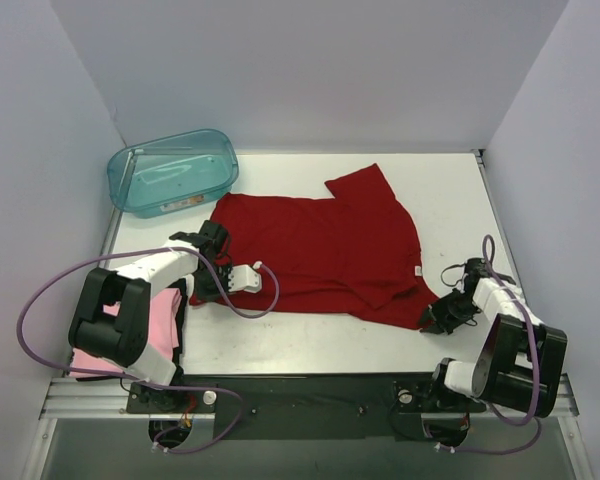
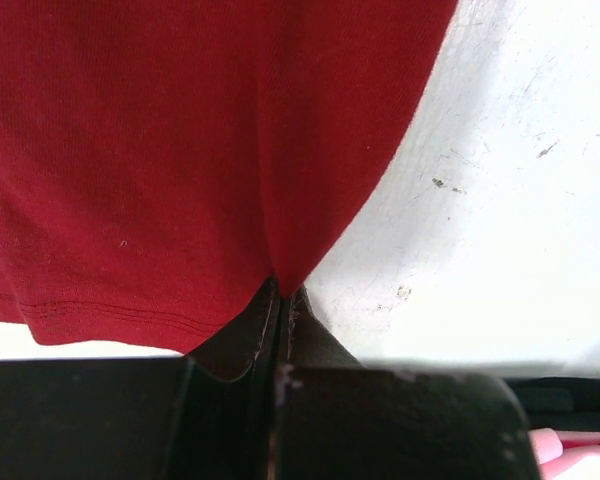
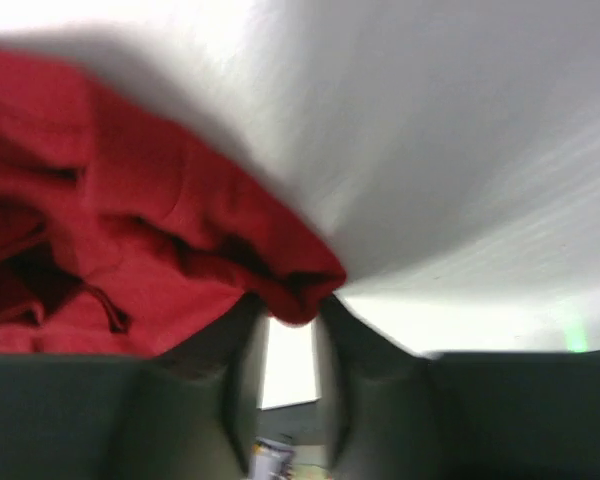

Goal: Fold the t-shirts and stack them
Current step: Fold the flattened tshirt in 1/3 of the way

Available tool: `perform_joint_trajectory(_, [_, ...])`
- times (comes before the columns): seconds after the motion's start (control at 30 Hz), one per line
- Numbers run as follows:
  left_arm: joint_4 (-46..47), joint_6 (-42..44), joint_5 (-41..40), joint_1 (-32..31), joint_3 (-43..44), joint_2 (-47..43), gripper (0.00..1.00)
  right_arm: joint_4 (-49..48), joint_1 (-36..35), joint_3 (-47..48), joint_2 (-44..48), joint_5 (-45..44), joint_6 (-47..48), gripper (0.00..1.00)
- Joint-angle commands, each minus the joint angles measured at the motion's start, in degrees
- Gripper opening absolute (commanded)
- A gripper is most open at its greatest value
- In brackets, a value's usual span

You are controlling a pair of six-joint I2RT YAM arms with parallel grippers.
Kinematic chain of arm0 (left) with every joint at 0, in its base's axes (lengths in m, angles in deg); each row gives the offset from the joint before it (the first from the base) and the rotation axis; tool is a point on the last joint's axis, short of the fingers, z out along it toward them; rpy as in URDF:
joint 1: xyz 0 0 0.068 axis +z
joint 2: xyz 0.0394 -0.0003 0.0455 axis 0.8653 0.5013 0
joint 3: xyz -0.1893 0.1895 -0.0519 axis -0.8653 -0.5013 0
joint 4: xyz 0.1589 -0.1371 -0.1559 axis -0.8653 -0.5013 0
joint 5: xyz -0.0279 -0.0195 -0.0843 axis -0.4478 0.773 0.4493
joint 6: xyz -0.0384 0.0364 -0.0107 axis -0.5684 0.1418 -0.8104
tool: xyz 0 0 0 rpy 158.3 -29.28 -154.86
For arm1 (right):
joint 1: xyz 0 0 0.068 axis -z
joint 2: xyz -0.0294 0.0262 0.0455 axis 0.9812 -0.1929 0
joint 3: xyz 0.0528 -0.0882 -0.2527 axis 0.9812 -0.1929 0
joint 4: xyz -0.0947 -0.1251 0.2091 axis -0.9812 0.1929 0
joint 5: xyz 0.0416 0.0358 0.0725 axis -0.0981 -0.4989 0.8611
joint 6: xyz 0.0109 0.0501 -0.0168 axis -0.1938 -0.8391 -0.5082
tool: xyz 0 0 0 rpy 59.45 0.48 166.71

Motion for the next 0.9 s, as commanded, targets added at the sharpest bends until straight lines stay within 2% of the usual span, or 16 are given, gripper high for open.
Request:
perform_joint_trajectory(0.0, [-0.8, -0.4, -0.9, 0.1, 2.2, -2.3, 0.0, -0.2, 2.3, 0.0, -2.3, -5.9, -1.5, 0.03])
perform_joint_trajectory(0.1, [-2.9, 1.1, -1.9, 0.2, 2.2, -3.0, 0.0, 0.7, 6.7, 1.6, -0.9, -8.2, 1.1, 0.0])
perform_joint_trajectory(0.2, [-5.8, 2.3, -1.4, -0.1, 2.1, -3.8, 0.0, 1.8, 12.9, 3.7, -2.1, -6.7, 4.3, 0.0])
perform_joint_trajectory(0.33, [-11.3, 3.2, 3.9, -2.1, 1.1, -5.4, 0.0, 3.6, 16.0, 6.0, -4.2, -6.8, 9.0, 0.0])
perform_joint_trajectory(0.47, [-10.8, 0.3, 4.8, -6.0, -2.8, -5.7, 0.0, 5.0, 17.1, 6.8, -5.2, -6.6, 10.8, 0.0])
perform_joint_trajectory(0.57, [-10.8, -1.2, 3.3, -6.9, -4.0, -5.4, 0.0, 6.1, 16.9, 7.4, -5.4, -5.7, 11.7, 0.19])
perform_joint_trajectory(0.6, [-11.5, -1.3, 3.0, -6.9, -3.7, -5.4, 0.14, 6.9, 17.0, 8.1, -5.1, -5.5, 11.7, 0.22])
perform_joint_trajectory(0.63, [-12.1, -1.2, 1.8, -6.8, -2.6, -5.4, 0.2, 7.3, 16.9, 8.6, -4.2, -5.8, 11.7, 0.3])
perform_joint_trajectory(0.67, [-12.8, -1.2, 1.3, -6.8, -2.0, -5.4, 0.34, 8.3, 17.1, 9.6, -2.7, -6.6, 11.9, 0.33])
perform_joint_trajectory(0.7, [-13.1, -1.3, 0.4, -6.8, -0.5, -5.7, 0.44, 9.4, 17.0, 11.2, -1.9, -7.1, 11.9, 0.4])
perform_joint_trajectory(0.73, [-13.5, -1.1, 0.1, -6.7, 0.6, -5.7, 0.51, 10.0, 17.1, 12.3, -0.5, -8.1, 11.9, 0.42])
perform_joint_trajectory(0.77, [-13.7, -1.0, -0.1, -6.7, 2.7, -5.9, 0.52, 10.8, 17.0, 14.1, 0.2, -8.4, 12.0, 0.43])
perform_joint_trajectory(0.8, [-14.2, -1.0, 0.3, -6.7, 4.3, -5.9, 0.62, 11.3, 17.0, 15.3, 1.2, -8.5, 12.2, 0.43])
perform_joint_trajectory(0.83, [-14.6, -1.1, 1.0, -6.7, 7.8, -5.7, 0.63, 12.0, 16.8, 17.3, 1.7, -8.3, 12.5, 0.44])
perform_joint_trajectory(0.87, [-15.7, -1.0, 1.8, -6.7, 9.4, -5.4, 0.72, 12.3, 16.6, 18.2, 2.3, -7.6, 13.0, 0.45])
